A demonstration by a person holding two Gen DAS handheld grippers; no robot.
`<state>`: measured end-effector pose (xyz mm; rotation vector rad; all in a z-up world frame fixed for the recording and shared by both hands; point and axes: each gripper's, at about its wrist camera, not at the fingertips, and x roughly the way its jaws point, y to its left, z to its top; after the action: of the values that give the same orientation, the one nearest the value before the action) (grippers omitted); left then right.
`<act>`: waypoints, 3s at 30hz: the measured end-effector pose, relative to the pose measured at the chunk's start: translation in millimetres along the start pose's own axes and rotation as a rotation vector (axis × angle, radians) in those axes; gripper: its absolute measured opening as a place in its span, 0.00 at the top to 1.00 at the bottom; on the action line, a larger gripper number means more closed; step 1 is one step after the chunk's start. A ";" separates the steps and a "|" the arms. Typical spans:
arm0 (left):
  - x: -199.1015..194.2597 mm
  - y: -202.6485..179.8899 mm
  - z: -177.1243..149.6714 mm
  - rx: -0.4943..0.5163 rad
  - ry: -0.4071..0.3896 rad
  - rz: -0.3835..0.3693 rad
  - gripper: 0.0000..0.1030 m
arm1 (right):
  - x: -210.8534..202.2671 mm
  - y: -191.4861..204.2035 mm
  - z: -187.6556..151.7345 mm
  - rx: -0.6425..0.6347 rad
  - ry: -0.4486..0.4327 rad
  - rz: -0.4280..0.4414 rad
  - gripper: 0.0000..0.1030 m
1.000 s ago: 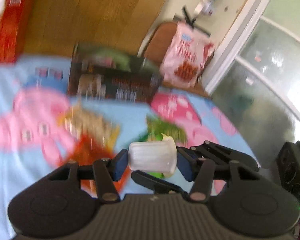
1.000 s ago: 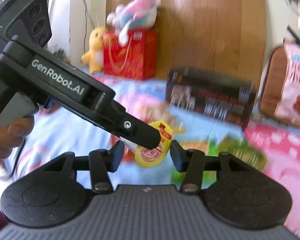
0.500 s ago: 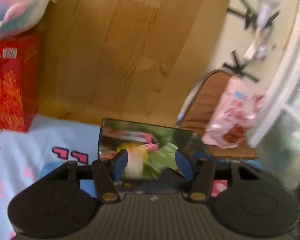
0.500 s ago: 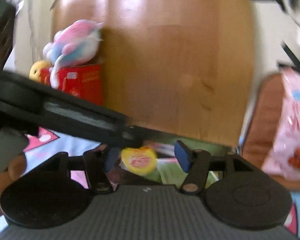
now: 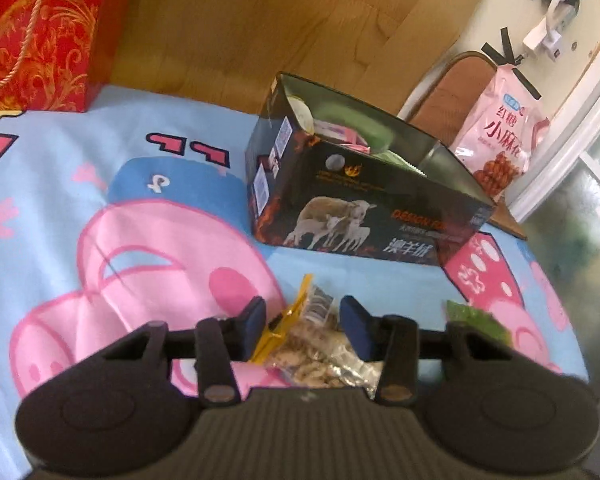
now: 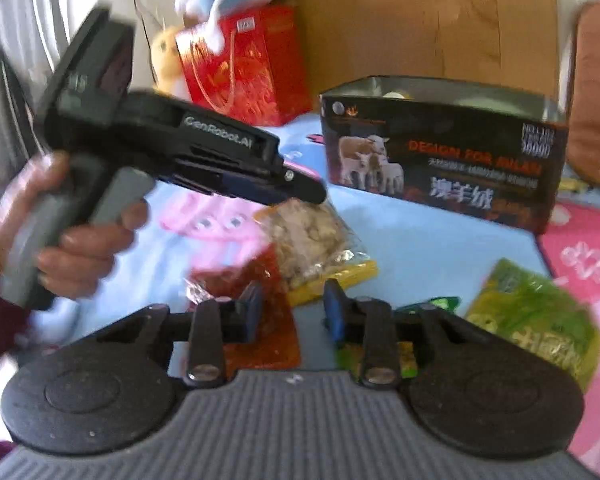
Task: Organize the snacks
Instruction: 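Grasp the clear peanut bag with the left gripper and drop it into the tin, then grasp the light green packet with the left gripper, then carry the light green packet over the tin and open the left gripper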
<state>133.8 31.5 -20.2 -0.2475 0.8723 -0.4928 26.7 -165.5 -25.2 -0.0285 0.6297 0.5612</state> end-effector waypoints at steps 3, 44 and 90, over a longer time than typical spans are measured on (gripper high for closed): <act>-6.4 -4.1 -10.5 -0.003 0.020 -0.020 0.60 | -1.7 -10.4 1.0 0.038 -0.001 -0.108 0.65; -22.6 -57.1 31.1 0.033 -0.131 -0.005 0.53 | -58.3 -79.9 27.8 0.107 -0.366 -0.282 0.43; -36.7 -111.8 14.2 0.156 -0.117 -0.204 0.66 | -61.4 -79.6 10.0 0.332 -0.305 0.054 0.86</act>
<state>90.3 -45.9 58.2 -0.2211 0.6941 -0.7262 31.5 -261.3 6.4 0.3811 0.4202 0.4946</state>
